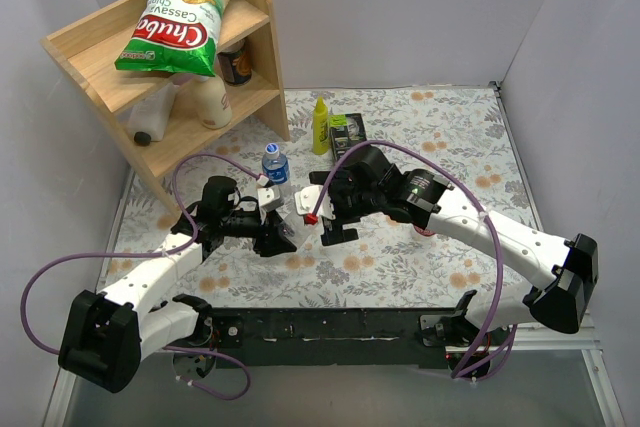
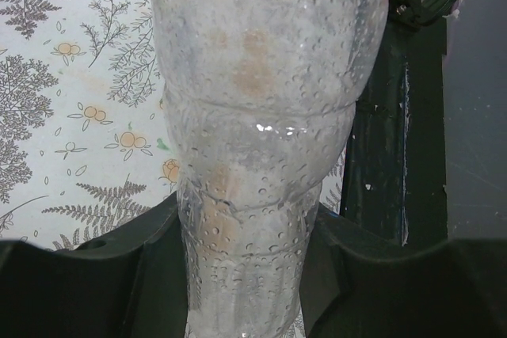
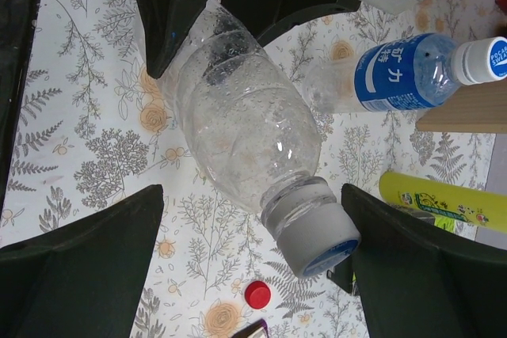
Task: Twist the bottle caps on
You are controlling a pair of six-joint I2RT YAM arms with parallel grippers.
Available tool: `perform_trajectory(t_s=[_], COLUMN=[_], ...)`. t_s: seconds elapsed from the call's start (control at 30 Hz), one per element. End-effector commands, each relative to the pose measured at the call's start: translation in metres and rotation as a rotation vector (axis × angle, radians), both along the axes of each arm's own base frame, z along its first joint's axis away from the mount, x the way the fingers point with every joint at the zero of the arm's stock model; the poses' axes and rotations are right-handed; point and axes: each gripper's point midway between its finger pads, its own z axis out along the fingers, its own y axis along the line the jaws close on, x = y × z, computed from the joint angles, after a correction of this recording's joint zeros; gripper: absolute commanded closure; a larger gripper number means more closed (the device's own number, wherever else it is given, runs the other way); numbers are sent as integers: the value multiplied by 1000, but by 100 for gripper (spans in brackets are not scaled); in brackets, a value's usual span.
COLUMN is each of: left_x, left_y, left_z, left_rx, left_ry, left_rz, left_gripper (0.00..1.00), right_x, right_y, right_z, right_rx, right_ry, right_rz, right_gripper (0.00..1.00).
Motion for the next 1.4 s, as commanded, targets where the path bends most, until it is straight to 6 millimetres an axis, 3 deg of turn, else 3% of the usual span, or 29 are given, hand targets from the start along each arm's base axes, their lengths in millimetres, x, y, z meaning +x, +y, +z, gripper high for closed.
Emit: perform_trajectory(t_s=[0.0,0.7,0.83,1.1,1.2,1.37], left_x=[12,21,19,5,1,-1], left_y=[2,6,8,13,14,12], left_z=[16,13,10,-5,-8,-5], left_rx=[-37,-38,-25,37,44,26], left_ry=[-58,-42,-54,-96,-94,-88], left_rz=[29,87,70,-40,-60,-78], left_gripper=[100,100,100,100,100,100], right_x=[-17,-12,-11,14,9,-11], right_y=[-16,-22,-16,11,14,2], right_z=[-16,-12,-3,32,46,40], right_rx=[-63,-90,-53,35,63,63], right_ry=[83,113,127,97,90,55], right_rz=[-22,-109,-119,-139,-76,42], right_gripper=[2,2,2,2,2,2])
